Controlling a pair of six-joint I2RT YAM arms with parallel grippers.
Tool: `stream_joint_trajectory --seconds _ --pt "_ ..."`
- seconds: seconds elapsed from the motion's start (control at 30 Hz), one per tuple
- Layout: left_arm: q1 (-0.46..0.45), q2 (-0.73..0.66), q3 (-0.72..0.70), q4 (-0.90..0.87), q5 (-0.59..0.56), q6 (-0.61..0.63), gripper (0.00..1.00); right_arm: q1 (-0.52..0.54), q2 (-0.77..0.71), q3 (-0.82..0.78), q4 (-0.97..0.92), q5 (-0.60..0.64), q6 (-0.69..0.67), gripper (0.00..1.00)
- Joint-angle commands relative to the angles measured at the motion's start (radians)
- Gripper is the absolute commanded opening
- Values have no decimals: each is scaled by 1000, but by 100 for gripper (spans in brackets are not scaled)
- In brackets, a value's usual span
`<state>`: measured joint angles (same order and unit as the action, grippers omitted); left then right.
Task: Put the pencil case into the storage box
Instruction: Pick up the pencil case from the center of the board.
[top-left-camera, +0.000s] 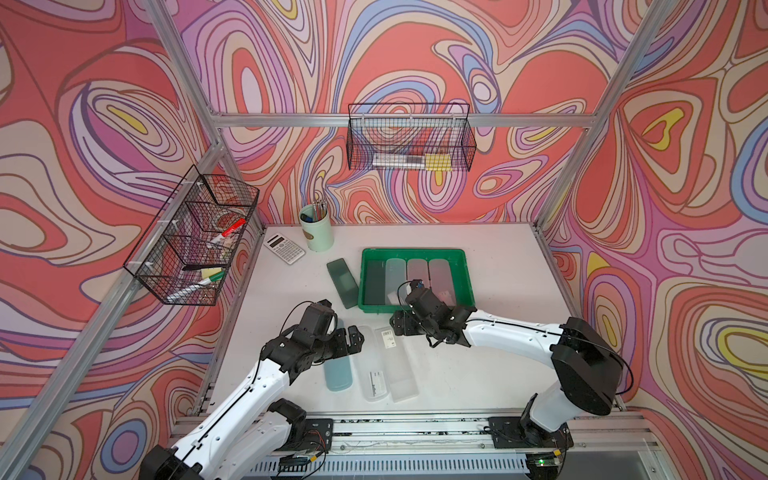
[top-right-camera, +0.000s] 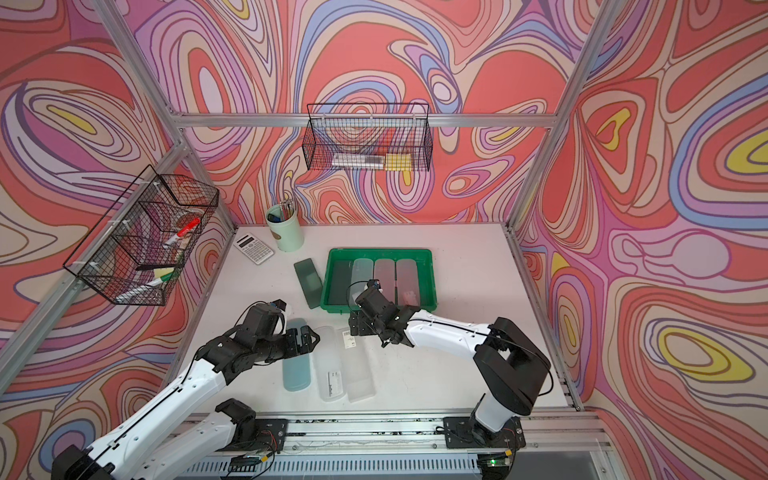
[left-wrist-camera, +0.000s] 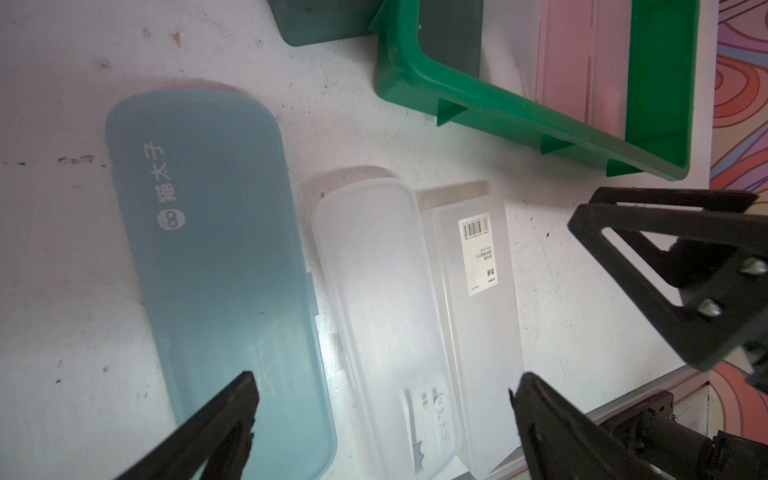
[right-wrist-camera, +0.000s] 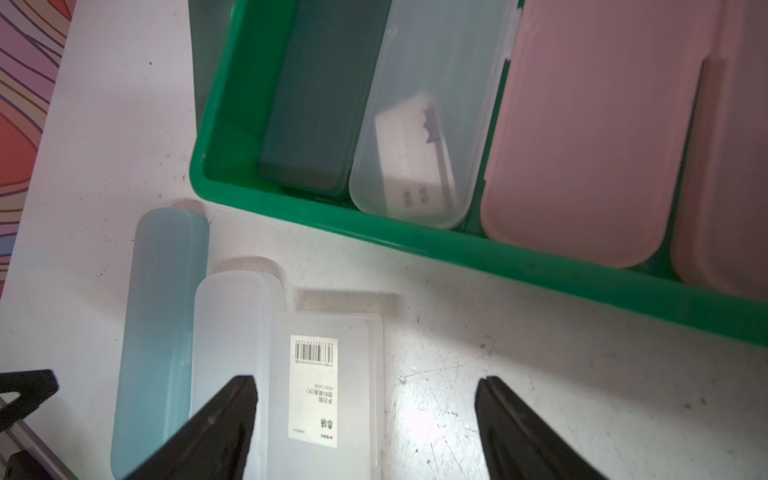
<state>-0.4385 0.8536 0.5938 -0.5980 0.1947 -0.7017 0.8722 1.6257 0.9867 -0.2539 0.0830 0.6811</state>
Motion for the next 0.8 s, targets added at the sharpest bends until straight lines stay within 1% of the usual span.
stream_joint_trajectory --seconds 0.0,0.13,0.3,0.43,0.53,0.63,0.73,0.77 --pt "3 -37 23 -61 -35 -19 99 23 35 -29 53 -39 28 85" --pt "3 -42 32 -54 -39 -54 99 68 72 -27 56 -41 43 85" --pt "3 -14 54 -53 -48 -62 99 147 65 -43 4 58 68 85" --pt "3 -5 47 -51 -41 -71 99 185 65 -51 -31 56 69 85" --pt "4 -32 10 -46 -54 -90 99 218 93 -26 -67 52 64 85" --pt "4 -87 -17 -49 -69 -106 99 257 124 -7 -74 51 75 85" --pt "4 -134 -11 -80 -84 -102 99 275 141 -3 -83 55 103 85" --pt "4 -143 -6 -89 -90 -101 99 275 167 -5 -85 58 110 85"
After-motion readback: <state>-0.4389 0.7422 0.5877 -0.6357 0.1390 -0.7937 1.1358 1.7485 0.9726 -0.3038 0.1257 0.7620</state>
